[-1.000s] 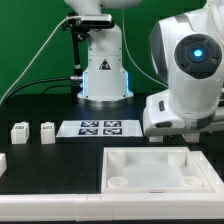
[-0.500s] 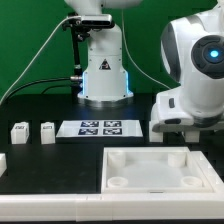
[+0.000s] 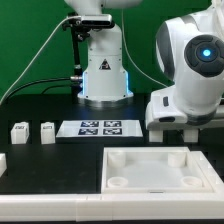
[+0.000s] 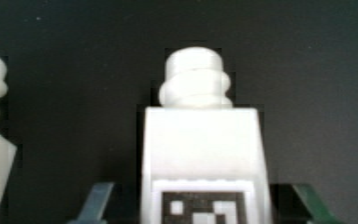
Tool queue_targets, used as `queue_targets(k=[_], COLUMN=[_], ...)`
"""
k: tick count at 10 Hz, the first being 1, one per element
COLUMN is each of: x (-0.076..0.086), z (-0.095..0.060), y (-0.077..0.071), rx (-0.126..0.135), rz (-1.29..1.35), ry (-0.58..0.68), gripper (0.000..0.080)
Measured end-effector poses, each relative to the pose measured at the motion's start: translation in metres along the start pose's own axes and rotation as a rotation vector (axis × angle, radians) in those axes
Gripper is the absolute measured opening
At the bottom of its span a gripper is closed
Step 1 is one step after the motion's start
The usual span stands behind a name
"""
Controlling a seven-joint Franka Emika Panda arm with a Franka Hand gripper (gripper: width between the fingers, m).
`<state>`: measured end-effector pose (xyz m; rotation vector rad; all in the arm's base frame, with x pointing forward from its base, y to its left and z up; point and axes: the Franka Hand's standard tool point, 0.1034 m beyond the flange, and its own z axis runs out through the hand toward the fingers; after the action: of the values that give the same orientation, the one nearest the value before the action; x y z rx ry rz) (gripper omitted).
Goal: Assemble one leg
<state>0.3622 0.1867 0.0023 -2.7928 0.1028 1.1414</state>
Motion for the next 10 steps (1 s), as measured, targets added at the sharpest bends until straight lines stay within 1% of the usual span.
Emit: queue_targets(k=[3,4,5,7,8,9,10], x=[0.001,0.001,-0.004,-0.019,-0.024,-0.028,-0.028], z=[-0.001,-0.003,-0.016,-0.065,-0.080,-0.087,-0.082], y=[0.001,0.002,0.005,0.013,0.011,0.008,0.010], rx=[0.002,0.005,0.014,0.037,0.037,0.034,0.033], rz=[0.001,0.003,-0.013,-0.015,-0.001,-0.005,-0.007], ry=[0.001,0.005,-0.007,0.000,0.017,0.039,0.032], gripper=[0.0285,0.0285,0.0285,0.0285,0.0285,0.0286,0.0287])
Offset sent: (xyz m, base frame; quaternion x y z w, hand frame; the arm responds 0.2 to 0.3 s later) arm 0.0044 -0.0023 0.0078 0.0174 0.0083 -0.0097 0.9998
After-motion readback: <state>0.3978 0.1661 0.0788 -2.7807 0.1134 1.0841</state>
